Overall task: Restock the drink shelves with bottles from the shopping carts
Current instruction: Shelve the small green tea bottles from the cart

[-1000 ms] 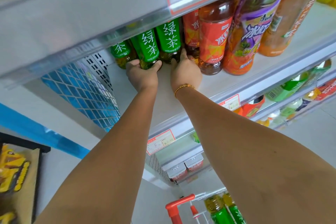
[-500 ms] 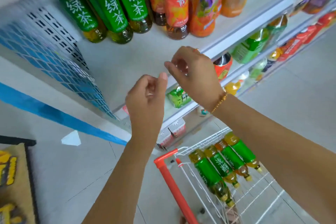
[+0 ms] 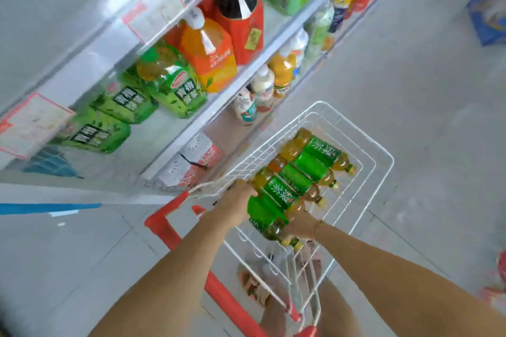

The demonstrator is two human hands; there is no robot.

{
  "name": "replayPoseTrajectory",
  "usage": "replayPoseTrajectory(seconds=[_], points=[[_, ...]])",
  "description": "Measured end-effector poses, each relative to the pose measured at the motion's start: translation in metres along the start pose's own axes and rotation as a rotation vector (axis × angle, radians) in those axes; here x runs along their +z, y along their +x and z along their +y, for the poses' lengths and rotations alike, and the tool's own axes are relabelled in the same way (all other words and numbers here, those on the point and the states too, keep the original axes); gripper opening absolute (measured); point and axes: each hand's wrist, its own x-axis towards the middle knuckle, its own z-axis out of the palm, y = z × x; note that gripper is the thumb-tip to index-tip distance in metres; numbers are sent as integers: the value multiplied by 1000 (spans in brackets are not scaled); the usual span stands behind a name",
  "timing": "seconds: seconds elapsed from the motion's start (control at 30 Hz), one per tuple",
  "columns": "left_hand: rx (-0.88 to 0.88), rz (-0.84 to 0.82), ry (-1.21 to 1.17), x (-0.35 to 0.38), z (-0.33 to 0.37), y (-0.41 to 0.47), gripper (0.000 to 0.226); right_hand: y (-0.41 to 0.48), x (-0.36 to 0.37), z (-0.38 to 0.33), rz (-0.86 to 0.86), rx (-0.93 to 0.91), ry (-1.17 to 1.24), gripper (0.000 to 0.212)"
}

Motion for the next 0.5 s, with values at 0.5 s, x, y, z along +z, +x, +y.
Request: replayPoseTrajectory(seconds=[0.5], points=[[125, -19, 161, 20, -14, 43, 64, -17, -6, 28, 252, -89, 190, 39]])
